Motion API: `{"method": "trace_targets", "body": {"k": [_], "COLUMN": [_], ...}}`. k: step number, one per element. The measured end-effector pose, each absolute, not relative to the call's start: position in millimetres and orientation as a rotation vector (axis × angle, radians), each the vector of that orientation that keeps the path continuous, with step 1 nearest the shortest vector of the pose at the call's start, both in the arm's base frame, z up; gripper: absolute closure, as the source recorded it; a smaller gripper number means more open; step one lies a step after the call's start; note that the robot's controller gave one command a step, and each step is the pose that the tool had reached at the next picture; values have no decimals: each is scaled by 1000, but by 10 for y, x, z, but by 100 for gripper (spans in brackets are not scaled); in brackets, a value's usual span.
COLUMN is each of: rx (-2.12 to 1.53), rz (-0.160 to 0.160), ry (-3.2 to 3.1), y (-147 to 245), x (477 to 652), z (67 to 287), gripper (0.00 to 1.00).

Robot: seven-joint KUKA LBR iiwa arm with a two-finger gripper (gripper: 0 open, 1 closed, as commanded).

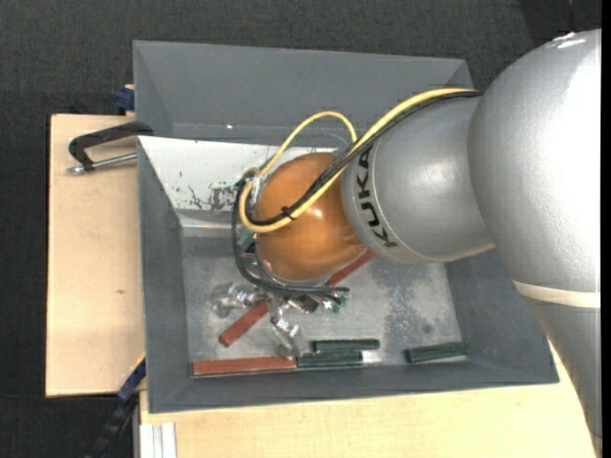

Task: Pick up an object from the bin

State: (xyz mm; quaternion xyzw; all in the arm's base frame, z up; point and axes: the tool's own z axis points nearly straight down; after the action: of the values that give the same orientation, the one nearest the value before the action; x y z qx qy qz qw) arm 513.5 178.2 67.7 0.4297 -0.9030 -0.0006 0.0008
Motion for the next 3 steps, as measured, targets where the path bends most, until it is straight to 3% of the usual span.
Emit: {"method": "trace_targets", "body": {"k": [1,3], "rx": [1345,1347], "rz": [-3,-4], "ry": [-2841,-2839], "y": [1785,1784], "x": [5140,5133], "z": [710,733], "gripper": [100,100]}}
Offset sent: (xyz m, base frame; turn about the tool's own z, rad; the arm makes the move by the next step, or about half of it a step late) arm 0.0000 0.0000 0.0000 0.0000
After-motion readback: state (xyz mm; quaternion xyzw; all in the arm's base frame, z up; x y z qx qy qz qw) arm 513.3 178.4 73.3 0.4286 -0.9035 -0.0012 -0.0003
